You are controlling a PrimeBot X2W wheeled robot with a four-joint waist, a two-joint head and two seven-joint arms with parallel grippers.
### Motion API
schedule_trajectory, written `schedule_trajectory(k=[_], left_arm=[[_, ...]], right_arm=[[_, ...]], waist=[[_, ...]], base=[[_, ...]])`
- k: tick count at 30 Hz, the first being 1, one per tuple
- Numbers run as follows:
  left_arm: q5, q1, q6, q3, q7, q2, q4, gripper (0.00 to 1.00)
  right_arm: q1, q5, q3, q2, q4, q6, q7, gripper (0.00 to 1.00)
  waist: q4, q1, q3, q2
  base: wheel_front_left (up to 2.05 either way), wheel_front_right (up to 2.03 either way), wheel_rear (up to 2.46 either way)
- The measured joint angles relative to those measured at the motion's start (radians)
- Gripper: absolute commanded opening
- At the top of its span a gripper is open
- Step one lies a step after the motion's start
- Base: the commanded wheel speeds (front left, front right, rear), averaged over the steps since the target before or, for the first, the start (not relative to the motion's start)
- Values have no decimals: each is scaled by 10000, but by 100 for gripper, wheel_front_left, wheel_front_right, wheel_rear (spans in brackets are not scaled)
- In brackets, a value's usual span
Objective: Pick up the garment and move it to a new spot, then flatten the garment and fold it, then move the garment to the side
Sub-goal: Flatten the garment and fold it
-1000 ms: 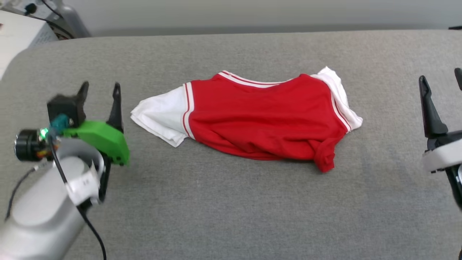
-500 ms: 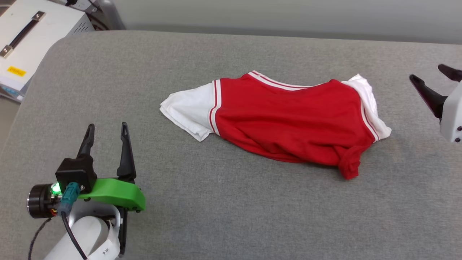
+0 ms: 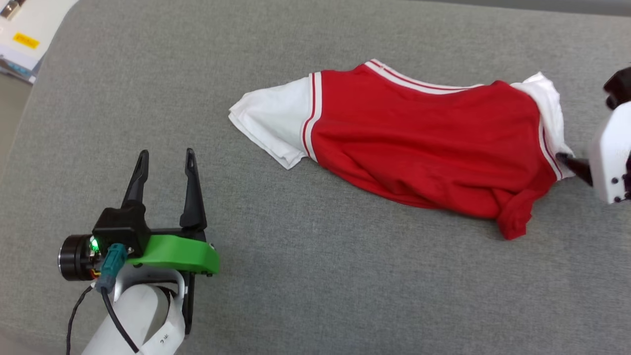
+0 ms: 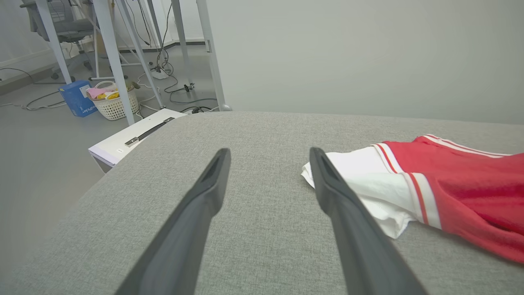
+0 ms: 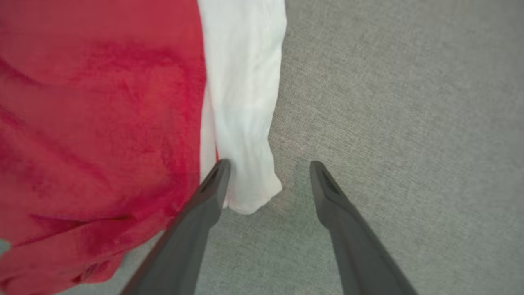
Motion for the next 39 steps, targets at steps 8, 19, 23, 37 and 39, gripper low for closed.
schedule_trajectory(k=[8,19,23,37,39], left_arm=[[564,-20,-591,579,0,-585,349,100],[941,788,-1204,1275,0,-886,1122,100],[1114,1010,-1371,1430,0,-1095,1260,100],[1515,1043,-1818,1624,0,-1296,1745,100],[1517,1038,-1881,1655,0,-1302,1847,100]], right_arm=[[-34,257,918,-12,846,-4,-988,50],[949,1248,972,-853,-79,0,-4291,0],[2629,1749,31,-1386,-370,0,-4899,0],[4943,2727,-2107,282,2251,-2,-5908,18],[4939,2477,-2249,351,2378,0,-6391,100]], waist=[[238,0,398,0],[-109,0,-865,0],[-561,0,-1330,0],[-770,1,-1391,0],[-804,0,-1460,0]], base=[[0,0,0],[0,0,0],[0,0,0],[0,0,0],[0,0,0]])
